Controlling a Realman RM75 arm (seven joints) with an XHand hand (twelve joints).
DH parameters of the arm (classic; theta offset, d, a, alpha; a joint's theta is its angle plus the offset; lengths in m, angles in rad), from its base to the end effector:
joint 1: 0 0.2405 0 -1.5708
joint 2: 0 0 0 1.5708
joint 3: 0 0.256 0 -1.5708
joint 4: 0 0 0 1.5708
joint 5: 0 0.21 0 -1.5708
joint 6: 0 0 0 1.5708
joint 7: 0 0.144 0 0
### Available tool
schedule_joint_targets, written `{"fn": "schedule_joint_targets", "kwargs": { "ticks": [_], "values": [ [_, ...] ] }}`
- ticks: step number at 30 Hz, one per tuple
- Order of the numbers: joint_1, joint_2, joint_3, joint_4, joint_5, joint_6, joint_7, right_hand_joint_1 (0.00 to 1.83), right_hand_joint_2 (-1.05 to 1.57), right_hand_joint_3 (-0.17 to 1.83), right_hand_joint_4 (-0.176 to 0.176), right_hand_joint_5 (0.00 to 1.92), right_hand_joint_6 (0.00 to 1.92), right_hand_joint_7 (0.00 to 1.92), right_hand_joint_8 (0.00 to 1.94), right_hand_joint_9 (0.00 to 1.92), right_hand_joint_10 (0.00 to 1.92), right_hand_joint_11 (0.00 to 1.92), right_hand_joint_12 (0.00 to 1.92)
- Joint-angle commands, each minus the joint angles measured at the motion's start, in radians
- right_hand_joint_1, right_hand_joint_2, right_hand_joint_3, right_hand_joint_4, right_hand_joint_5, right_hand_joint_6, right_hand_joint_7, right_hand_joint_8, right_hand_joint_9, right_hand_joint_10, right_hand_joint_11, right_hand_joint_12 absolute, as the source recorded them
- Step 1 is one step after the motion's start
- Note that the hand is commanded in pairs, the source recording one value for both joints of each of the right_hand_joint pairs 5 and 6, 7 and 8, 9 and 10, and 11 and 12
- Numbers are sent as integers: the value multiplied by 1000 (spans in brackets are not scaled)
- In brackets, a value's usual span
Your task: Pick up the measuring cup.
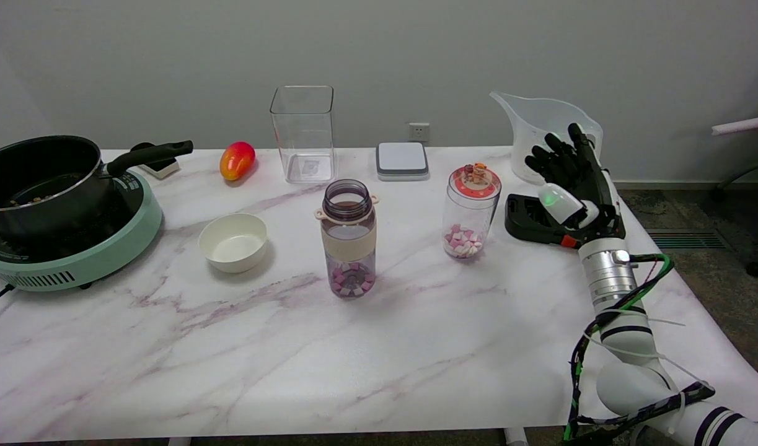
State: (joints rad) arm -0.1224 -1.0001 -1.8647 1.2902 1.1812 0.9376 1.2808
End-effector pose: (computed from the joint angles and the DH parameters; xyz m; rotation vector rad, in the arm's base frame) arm -0.2759 -0.2827 0.4144 1.0711 -0.8881 1.7360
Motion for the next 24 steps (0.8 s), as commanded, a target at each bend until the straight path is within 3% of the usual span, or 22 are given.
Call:
{"fn": "schedule_joint_targets", "kwargs": {
  "ticks": [1,9,15,24],
  "values": [
    [107,22,106,-94,-293,-269,5,1220,-529,1212,0,65,65,385,385,498,498,536,536],
    [206,36,12,-212,-325,-236,17,1228,-688,1195,0,63,63,394,394,490,490,533,533],
    [226,6,-25,-294,-336,-202,30,1203,-872,1037,0,68,68,367,367,444,444,511,511],
    [307,-106,-114,-485,-347,-87,25,1197,-892,878,0,58,58,362,362,417,417,481,481]
  ]
}}
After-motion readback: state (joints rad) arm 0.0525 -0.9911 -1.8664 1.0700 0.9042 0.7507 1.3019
